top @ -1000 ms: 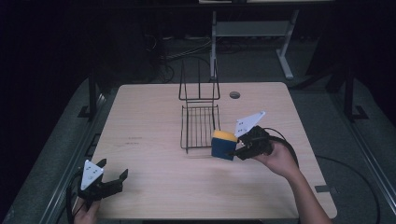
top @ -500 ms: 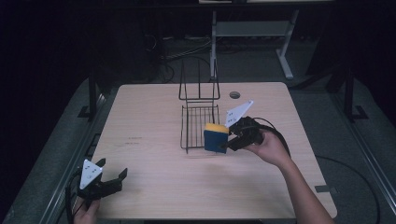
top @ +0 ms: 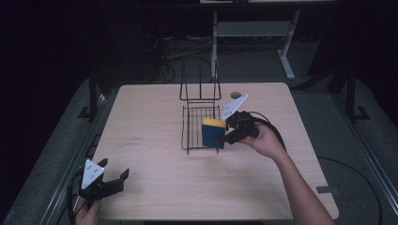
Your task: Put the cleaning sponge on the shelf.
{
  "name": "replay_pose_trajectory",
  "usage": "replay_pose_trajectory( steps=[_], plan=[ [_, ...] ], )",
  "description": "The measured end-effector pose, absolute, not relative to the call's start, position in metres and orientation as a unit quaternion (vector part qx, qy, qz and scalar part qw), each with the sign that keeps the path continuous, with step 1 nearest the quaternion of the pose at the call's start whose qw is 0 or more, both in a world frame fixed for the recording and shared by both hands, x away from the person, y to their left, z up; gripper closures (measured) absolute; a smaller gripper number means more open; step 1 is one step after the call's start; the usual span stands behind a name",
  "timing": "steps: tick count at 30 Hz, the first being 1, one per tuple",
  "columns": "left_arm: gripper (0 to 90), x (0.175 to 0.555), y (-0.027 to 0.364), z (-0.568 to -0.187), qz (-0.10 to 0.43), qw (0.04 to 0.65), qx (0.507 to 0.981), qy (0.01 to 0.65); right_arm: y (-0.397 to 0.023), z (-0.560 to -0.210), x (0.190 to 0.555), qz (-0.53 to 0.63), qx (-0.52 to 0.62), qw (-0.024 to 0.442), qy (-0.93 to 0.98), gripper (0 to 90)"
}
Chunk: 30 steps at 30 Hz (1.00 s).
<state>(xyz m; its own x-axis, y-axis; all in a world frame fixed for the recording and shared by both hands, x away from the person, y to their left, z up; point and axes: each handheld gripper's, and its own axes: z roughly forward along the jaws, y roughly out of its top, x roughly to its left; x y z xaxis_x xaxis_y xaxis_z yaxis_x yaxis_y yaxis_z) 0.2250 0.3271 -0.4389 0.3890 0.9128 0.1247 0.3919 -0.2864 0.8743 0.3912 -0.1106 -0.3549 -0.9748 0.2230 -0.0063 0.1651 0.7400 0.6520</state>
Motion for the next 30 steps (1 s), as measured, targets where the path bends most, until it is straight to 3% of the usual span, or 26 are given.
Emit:
replay_pose_trajectory(
  steps=[30],
  plan=[
    [13.9,0.225,0.328,-0.438,0.328,0.398,0.732,0.444,-0.084,-0.369,0.455,0.349,0.146,0.01,0.926,56.8]
  ],
)
